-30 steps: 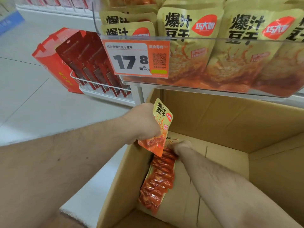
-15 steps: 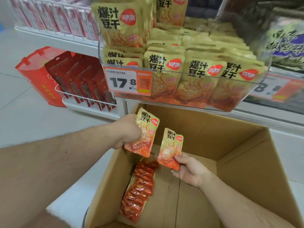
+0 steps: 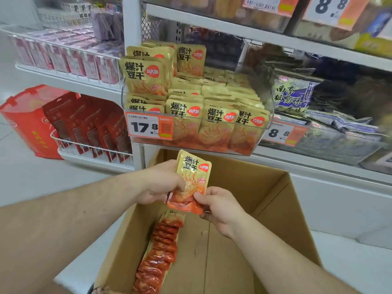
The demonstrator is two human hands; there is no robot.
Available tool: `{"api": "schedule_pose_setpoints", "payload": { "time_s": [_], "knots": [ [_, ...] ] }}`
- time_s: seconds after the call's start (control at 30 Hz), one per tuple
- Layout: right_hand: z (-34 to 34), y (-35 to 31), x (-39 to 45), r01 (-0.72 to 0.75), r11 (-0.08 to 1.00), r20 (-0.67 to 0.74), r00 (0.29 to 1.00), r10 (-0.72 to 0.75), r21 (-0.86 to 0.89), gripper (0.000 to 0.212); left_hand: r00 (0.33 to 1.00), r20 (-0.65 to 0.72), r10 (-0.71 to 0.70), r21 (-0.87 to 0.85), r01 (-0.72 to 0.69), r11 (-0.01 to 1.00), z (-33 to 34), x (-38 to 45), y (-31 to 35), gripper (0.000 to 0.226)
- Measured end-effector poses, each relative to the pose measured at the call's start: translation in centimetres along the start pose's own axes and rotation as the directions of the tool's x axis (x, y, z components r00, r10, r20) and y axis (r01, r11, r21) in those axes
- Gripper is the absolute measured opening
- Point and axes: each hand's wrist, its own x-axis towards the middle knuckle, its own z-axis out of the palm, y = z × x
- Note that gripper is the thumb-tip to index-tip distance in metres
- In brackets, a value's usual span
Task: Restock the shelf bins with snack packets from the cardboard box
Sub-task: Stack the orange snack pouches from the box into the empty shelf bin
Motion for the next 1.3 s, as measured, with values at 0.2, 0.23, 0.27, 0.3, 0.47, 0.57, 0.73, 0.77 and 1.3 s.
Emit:
{"api": "schedule_pose_setpoints", "payload": {
  "time_s": [0.2,0.23,0.27,0.3,0.47,0.57,0.73,0.77,1.3],
  "knots": [
    [-0.3,-3.0,-2.0,0.098,0.988,-0.098,0.989,-0.11,-0.115,0.023,0.982,-0.125,0.143,0.027,-0.14,0.99,1.0,0.0,1.8,0.037],
    [-0.4,-3.7,-2.4,0.121,0.985,-0.122,0.983,-0.136,-0.124,0.029,0.978,-0.142,0.156,0.02,-0.155,0.988,1.0,0.0,2.1,0.037],
    [-0.5,-4.4,-2.7,0.147,0.981,-0.142,0.976,-0.164,-0.124,0.034,0.973,-0.15,0.174,0.013,-0.174,0.985,1.0,0.0,2.5,0.038],
    [-0.6,-5.3,-3.0,0.169,0.978,-0.148,0.971,-0.187,-0.122,0.037,0.971,-0.143,0.193,0.003,-0.195,0.981,1.0,0.0,2.9,0.041],
    [-1.2,-8.6,-4.3,0.233,0.954,0.005,0.972,-0.236,-0.188,0.021,0.956,-0.107,0.272,0.017,-0.272,0.962,1.0,-0.4,4.2,0.048],
    [-1.4,-10.0,-4.3,0.24,0.947,0.014,0.97,-0.242,-0.215,0.017,0.948,-0.096,0.304,0.034,-0.302,0.953,0.9,-0.6,4.6,0.049],
    [-1.4,-11.2,-4.0,0.271,0.93,0.015,0.961,-0.276,-0.247,0.012,0.938,-0.104,0.331,0.029,-0.33,0.944,1.0,-1.0,5.3,0.046],
    [-1.4,-11.4,-4.0,0.277,0.929,0.01,0.959,-0.284,-0.246,0.011,0.934,-0.117,0.339,0.027,-0.338,0.941,1.0,-1.1,5.5,0.045],
    [-4.8,-19.7,-2.3,0.465,0.877,-0.244,0.871,-0.427,0.123,0.003,0.667,-0.25,0.702,0.905,-0.097,0.414,-1.5,0.4,11.2,0.029]
  ]
}}
